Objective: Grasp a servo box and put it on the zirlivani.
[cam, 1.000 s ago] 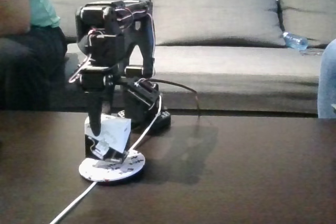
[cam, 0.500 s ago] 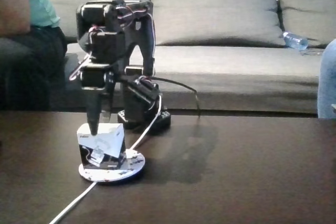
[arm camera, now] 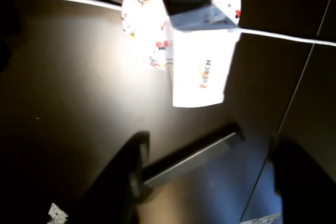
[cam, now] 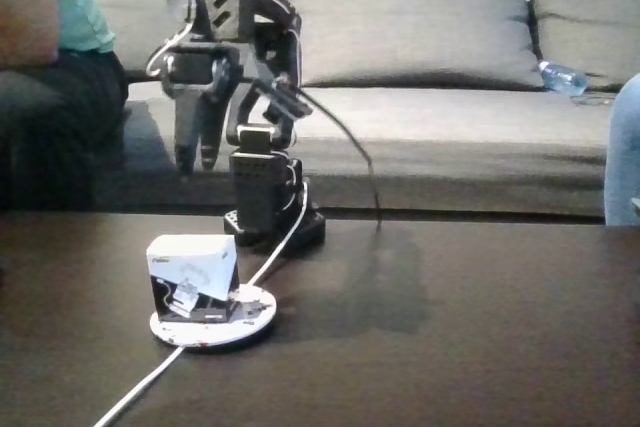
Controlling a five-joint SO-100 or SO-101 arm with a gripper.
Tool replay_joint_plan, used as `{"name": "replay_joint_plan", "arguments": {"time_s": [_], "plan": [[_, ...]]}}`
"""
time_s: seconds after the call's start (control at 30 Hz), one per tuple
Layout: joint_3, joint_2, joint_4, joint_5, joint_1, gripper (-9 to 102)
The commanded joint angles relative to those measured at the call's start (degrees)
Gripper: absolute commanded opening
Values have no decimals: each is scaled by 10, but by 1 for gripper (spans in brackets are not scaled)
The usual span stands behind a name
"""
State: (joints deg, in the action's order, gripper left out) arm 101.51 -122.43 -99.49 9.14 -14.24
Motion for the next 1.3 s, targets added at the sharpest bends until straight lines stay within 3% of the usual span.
{"name": "replay_joint_plan", "arguments": {"time_s": [0.0, 0.1, 0.27, 0.5, 0.67, 1.07, 1.27], "plan": [[48, -69, -14, 9, 5, 15], [111, -122, 26, 33, 7, -1], [161, -160, 88, 32, 6, 0], [350, -168, 279, 31, 11, 0], [478, -220, 367, 4, 33, 0], [668, -520, 362, -7, 74, 0], [693, -696, 234, -40, 94, 0]]}}
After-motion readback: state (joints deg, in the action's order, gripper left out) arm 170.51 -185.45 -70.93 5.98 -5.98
